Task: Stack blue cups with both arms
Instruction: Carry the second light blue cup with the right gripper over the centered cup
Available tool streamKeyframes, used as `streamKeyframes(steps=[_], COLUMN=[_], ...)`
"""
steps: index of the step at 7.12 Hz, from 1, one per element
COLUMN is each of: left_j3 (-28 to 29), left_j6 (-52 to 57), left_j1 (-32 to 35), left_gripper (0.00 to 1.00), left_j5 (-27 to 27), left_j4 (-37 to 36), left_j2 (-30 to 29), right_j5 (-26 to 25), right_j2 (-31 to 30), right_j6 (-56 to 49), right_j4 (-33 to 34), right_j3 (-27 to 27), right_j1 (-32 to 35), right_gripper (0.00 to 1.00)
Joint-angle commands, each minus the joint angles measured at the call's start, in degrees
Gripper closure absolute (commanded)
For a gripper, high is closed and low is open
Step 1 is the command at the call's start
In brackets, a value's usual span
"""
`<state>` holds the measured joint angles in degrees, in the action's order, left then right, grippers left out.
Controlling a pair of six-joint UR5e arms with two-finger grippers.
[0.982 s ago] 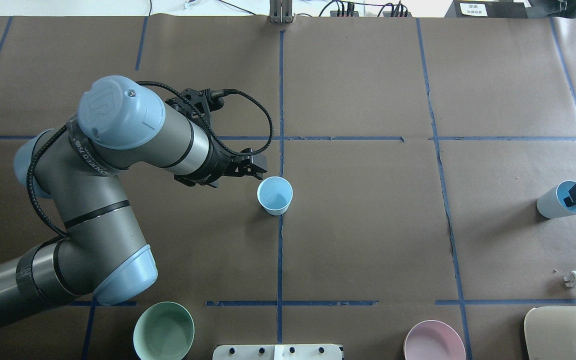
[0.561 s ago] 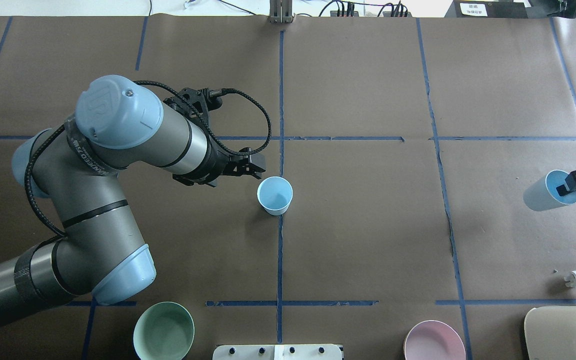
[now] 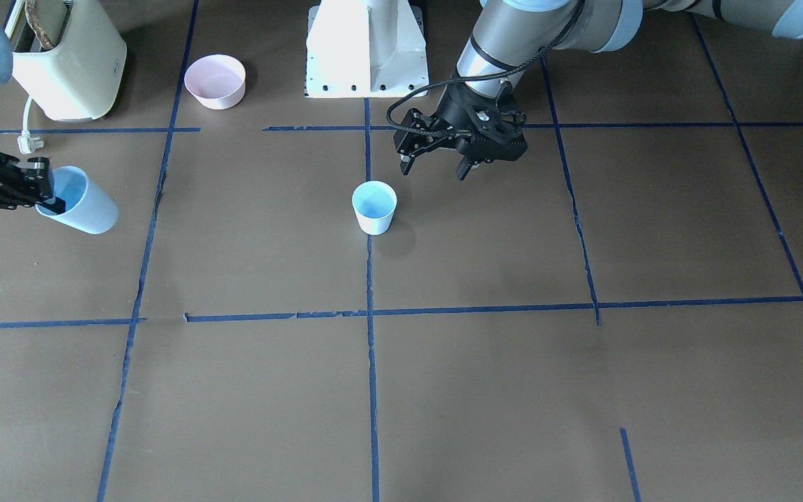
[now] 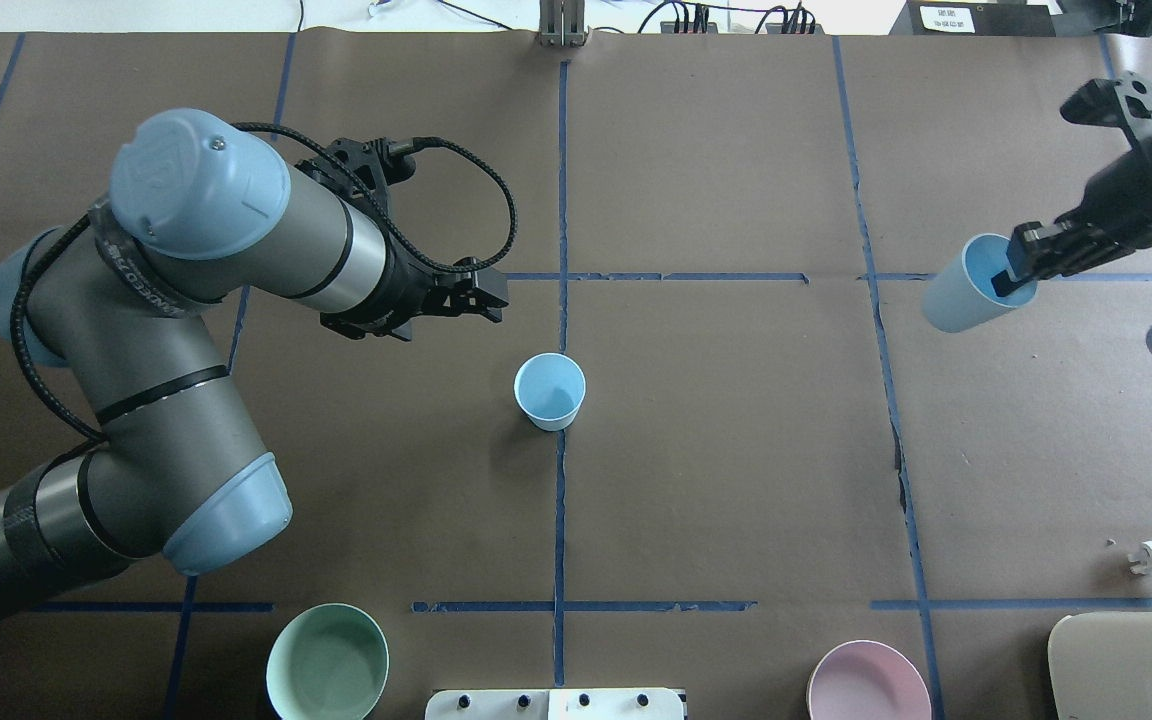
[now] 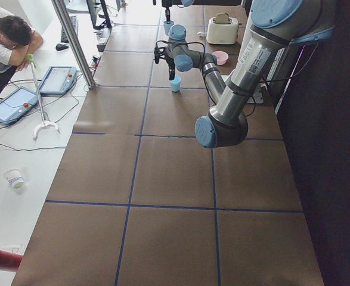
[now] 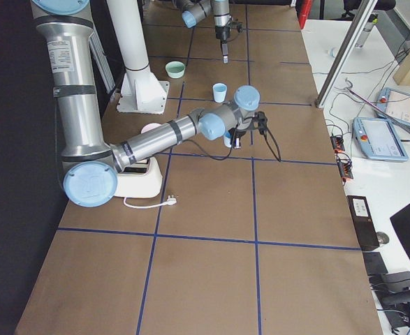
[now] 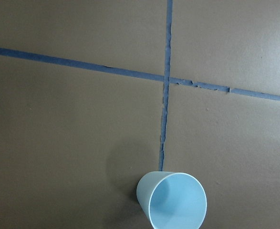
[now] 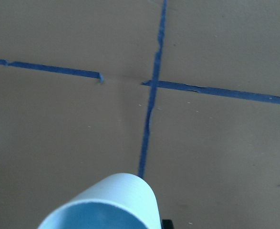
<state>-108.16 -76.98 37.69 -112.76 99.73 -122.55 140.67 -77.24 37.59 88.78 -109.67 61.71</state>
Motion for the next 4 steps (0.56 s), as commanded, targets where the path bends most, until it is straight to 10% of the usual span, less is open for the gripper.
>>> streamKeyframes(steps=[1, 4], left_j3=[0.1, 1.0], left_j6=[11.1, 24.1], left_j1=[6.8, 14.7], left_gripper=[0.0, 0.0], left_j5=[-5.2, -11.5], left_j4=[-0.2, 0.1], left_j2=[4.7, 11.4], right_j5=[-8.7, -25.9], right_j2=[13.2, 22.9], right_j6=[22.4, 41.3], right_j4=[4.4, 4.3], right_j3=[-1.9, -1.0], right_j1=[-12.2, -29.1], right_gripper=[1.0, 1.0])
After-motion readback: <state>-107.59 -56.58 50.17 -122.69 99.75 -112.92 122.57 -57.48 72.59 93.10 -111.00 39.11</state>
